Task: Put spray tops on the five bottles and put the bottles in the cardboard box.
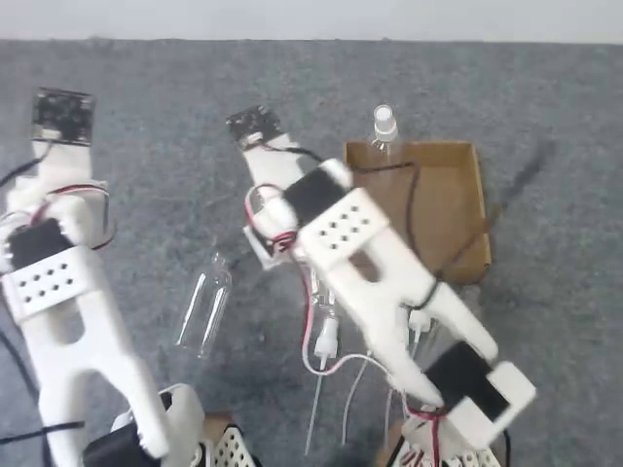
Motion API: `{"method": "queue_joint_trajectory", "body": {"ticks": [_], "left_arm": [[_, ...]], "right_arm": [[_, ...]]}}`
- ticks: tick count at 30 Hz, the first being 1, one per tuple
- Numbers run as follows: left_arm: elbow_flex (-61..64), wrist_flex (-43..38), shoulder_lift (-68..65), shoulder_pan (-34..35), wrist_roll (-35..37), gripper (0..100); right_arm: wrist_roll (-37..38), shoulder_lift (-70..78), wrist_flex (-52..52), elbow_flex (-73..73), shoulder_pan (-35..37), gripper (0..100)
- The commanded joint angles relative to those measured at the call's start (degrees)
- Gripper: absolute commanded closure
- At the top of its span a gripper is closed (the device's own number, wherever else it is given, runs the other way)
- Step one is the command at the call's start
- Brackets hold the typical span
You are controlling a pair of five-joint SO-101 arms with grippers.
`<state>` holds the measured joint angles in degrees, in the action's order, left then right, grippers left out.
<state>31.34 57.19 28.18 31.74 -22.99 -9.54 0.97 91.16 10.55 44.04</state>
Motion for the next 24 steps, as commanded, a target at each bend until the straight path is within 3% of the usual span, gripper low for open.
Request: {"method": "queue_joint_trajectory", "body": {"ticks": [1, 8, 11, 20, 24], "left_arm": [[-1.3, 4.7, 1.1, -4.9, -0.1, 99], [-8.1, 17.8, 1.1, -14.0, 4.6, 99], [-9.7, 22.6, 1.1, -19.4, 4.7, 99], [-8.6, 25.1, 1.1, -38.1, 9.1, 99], [-3.7, 22.8, 1.1, -49.7, 13.9, 99]], "right_arm": [[5.8, -7.2, 9.8, 7.0, -2.2, 96.1], [11.0, -17.1, 11.9, 5.0, -10.0, 96.1], [14.6, -22.4, 11.9, 0.5, -16.5, 96.0], [35.5, -34.0, 11.3, -13.3, -47.5, 96.0], [43.4, -33.9, 4.5, -20.3, -61.4, 96.0]]}}
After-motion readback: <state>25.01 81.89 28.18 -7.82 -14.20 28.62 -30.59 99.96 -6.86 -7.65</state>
